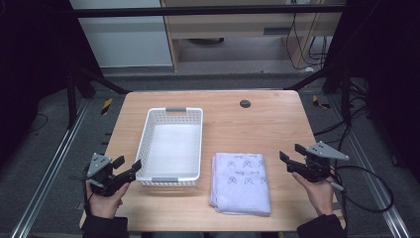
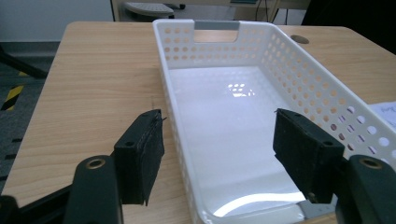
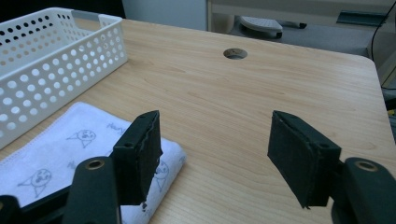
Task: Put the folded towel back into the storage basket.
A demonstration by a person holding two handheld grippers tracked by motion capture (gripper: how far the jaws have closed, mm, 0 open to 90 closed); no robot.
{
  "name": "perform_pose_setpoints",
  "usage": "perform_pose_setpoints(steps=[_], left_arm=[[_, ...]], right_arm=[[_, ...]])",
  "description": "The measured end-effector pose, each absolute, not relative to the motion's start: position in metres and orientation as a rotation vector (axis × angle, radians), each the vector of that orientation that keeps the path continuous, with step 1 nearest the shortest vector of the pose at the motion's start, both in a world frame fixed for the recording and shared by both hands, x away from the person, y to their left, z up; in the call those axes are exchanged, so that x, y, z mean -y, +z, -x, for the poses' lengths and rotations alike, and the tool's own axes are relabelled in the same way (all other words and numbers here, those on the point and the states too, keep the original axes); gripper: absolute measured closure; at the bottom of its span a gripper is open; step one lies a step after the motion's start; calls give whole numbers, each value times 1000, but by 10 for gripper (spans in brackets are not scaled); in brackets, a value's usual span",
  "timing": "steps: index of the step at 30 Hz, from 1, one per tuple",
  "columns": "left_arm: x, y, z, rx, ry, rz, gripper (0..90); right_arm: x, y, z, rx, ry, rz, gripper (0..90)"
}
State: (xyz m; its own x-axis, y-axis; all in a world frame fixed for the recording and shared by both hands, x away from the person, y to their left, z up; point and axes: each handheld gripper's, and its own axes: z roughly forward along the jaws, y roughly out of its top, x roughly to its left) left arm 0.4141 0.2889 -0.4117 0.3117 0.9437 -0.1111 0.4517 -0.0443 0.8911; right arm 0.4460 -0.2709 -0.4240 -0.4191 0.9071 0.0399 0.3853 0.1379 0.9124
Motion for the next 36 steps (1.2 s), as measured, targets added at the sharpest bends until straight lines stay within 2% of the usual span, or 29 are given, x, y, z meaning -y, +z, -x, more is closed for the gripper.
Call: perform_pose_setpoints(steps=[20,36], left_arm=[[-236,-386,-419,-1168,643,-1704,308],[-181,-385,-412,-1065,588,-1796,309]], right_arm=[[262,-401,-455,-1860,1292,-1221,283],[248,-397,-460,-1898,1273,-1201,286]])
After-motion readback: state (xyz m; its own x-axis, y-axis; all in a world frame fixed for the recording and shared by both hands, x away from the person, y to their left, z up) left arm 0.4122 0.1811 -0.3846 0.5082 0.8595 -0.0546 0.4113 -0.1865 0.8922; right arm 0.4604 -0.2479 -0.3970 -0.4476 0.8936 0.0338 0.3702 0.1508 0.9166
